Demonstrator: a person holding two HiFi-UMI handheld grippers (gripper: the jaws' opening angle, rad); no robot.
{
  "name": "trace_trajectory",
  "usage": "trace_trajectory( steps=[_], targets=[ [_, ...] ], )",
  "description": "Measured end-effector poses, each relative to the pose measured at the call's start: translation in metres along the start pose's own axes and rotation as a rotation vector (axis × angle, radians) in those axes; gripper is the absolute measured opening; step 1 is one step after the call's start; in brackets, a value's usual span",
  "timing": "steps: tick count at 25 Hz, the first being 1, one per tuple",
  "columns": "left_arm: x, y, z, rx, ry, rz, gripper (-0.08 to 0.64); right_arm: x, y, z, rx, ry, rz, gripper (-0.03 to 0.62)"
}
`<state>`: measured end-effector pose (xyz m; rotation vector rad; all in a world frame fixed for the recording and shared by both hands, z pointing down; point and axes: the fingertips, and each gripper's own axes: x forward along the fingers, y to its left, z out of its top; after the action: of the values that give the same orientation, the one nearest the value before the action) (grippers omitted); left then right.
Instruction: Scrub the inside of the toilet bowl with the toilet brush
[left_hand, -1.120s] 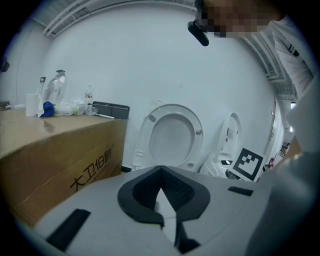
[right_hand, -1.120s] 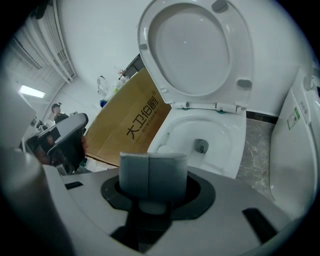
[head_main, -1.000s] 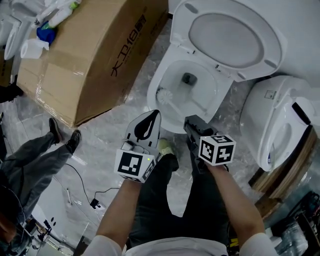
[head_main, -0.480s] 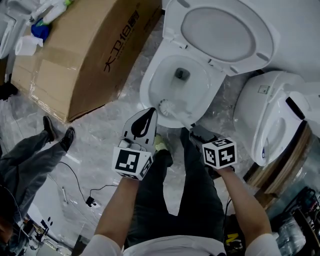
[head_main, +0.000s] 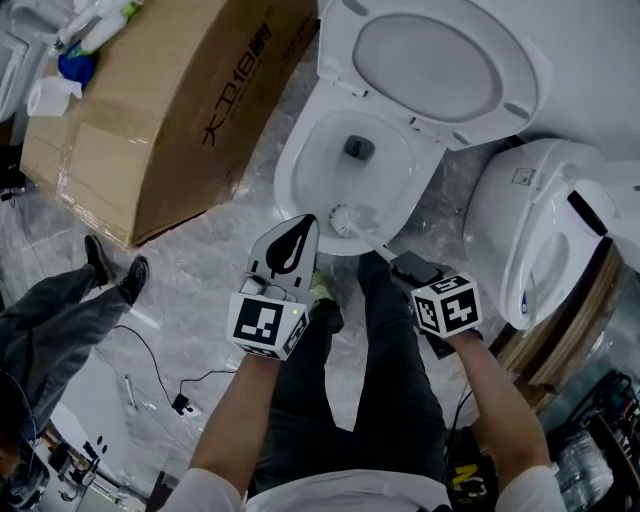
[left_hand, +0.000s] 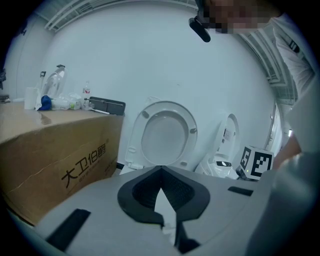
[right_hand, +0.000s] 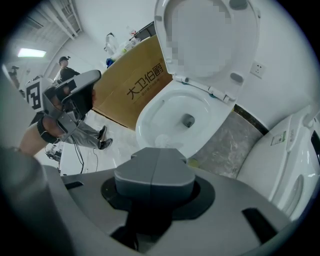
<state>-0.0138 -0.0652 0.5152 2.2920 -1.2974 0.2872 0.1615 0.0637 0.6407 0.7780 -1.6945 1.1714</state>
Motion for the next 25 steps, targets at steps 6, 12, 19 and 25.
trace_trajectory(
  steps=[6, 12, 19, 25],
  targets=[
    [0.005, -0.004, -0.003, -0.001, 0.005, -0.009, 0.008, -0.012, -0.018, 0.001, -0.047, 0.03, -0.045, 0.158],
    [0.016, -0.015, -0.006, -0.003, 0.01, -0.029, 0.008, -0.026, -0.034, 0.007, -0.116, 0.057, -0.114, 0.158],
    [0.029, -0.023, -0.005, -0.006, 0.006, -0.043, 0.008, -0.03, -0.045, 0.018, -0.184, 0.082, -0.177, 0.158],
    [0.035, -0.02, -0.001, -0.008, 0.004, -0.04, 0.008, -0.033, -0.037, 0.045, -0.296, 0.068, -0.214, 0.158]
  ],
)
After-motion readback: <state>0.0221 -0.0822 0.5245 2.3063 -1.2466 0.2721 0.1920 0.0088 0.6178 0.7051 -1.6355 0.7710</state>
